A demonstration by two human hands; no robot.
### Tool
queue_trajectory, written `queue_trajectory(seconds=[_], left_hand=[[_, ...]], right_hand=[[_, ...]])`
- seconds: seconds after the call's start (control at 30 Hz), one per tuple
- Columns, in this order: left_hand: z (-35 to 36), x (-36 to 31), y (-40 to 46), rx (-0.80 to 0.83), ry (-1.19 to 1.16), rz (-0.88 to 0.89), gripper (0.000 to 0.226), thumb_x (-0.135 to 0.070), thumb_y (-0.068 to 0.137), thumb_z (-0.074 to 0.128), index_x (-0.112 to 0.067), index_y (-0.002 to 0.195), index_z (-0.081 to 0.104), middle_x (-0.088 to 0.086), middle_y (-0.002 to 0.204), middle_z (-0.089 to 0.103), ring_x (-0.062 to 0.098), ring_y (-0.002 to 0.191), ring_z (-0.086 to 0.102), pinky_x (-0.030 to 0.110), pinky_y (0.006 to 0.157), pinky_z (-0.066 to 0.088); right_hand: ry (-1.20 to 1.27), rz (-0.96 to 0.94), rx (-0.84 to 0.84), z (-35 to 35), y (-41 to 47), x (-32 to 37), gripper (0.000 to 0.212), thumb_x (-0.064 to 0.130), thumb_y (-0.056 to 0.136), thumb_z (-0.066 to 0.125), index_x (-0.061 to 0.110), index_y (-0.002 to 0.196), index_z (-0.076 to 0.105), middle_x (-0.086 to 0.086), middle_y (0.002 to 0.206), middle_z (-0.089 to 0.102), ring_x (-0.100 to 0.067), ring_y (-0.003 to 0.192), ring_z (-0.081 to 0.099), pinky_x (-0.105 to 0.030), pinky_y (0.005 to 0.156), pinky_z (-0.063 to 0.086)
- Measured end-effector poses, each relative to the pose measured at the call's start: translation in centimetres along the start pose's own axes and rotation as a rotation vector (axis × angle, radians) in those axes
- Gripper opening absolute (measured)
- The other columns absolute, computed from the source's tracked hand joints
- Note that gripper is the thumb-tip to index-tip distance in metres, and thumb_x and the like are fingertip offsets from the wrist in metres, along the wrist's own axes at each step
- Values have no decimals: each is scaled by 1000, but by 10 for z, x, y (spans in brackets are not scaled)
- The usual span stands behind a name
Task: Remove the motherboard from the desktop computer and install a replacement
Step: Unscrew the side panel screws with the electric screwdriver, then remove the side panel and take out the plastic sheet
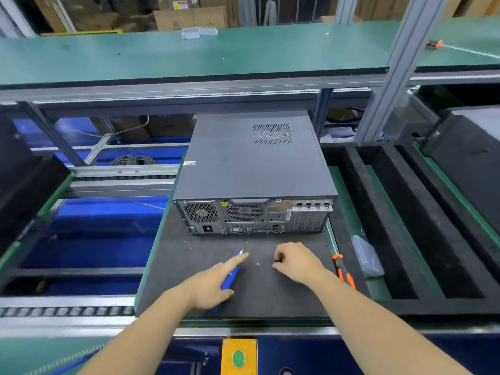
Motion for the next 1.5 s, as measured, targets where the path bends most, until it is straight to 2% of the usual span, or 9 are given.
queue_trajectory(seconds=[0.1, 0.3, 0.43, 1.07, 1.13, 1.23, 1.33, 1.43, 1.5], left_hand=[[-8, 11, 0, -114, 135, -106, 96, -29, 89, 62, -50, 153, -7, 6, 125, 62, 33, 110, 61, 33, 82, 45], [-21, 21, 0, -262, 449, -275, 35, -19, 81, 52, -25, 115, 45, -3, 119, 59, 25, 109, 59, 36, 77, 41], [-25, 28, 2, -310, 564, -342, 37, -25, 84, 53, -27, 120, 47, -2, 122, 55, 24, 117, 52, 38, 92, 37], [-25, 11, 11, -409, 461, -258, 47, -46, 87, 50, -24, 127, 42, -2, 120, 50, 25, 113, 51, 38, 89, 41], [-38, -6, 7, -510, 471, -202, 35, -49, 86, 47, -23, 108, 50, -2, 107, 55, 25, 104, 55, 37, 82, 41], [-78, -59, -9, -950, 529, 236, 20, -35, 82, 58, -15, 80, 56, 2, 77, 55, 29, 75, 57, 37, 64, 41], [-126, -93, -14, -1195, 548, 478, 36, -32, 77, 69, -12, 106, 60, 9, 103, 60, 34, 95, 56, 43, 77, 44], [-159, -85, 27, -803, 611, 151, 103, -60, 70, 76, -17, 153, 32, 14, 153, 38, 30, 142, 35, 43, 114, 31], [-149, -72, 46, -618, 675, 6, 113, -61, 78, 72, -16, 160, 7, 11, 166, 13, 27, 153, 14, 41, 123, 16]], right_hand=[[-38, -18, 7, 4, 1, 5, 10, 32, 92, 66, 24, 98, 64, 3, 105, 65, -22, 97, 60, -35, 85, 53], [-26, -21, -11, 9, -4, -2, 24, 31, 92, 67, 25, 115, 63, 7, 102, 55, -20, 98, 58, -30, 86, 49], [-38, -30, -24, 8, -8, -4, 24, 35, 93, 64, 27, 115, 64, 7, 102, 57, -14, 88, 53, -25, 79, 43], [-95, -20, 13, 7, -14, 16, 30, 42, 96, 58, 21, 118, 61, 2, 109, 55, -20, 100, 57, -34, 88, 50], [-120, -137, -124, -6, -18, 31, 26, 40, 98, 56, 15, 101, 65, 2, 95, 54, -21, 90, 59, -37, 80, 52], [-209, -472, -669, -55, -32, 69, 21, 27, 90, 68, 10, 78, 62, -3, 79, 54, -27, 75, 55, -41, 66, 48], [-323, -465, -993, -105, -30, 95, 33, 37, 81, 69, 14, 104, 61, -9, 106, 58, -32, 96, 53, -43, 78, 41], [-556, -170, -575, -126, 12, 88, 93, 58, 79, 67, 20, 154, 26, -19, 157, 27, -40, 145, 22, -54, 113, 23], [-631, -88, -334, -122, 27, 77, 96, 51, 89, 63, 17, 158, 5, -16, 165, 6, -39, 151, 2, -56, 120, 10]])
Point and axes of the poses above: each hand's wrist, its own y-axis towards the middle knuckle, its own z-axis out of the palm, x = y × z, the point moved 6 cm from there along y, towards the middle knuckle
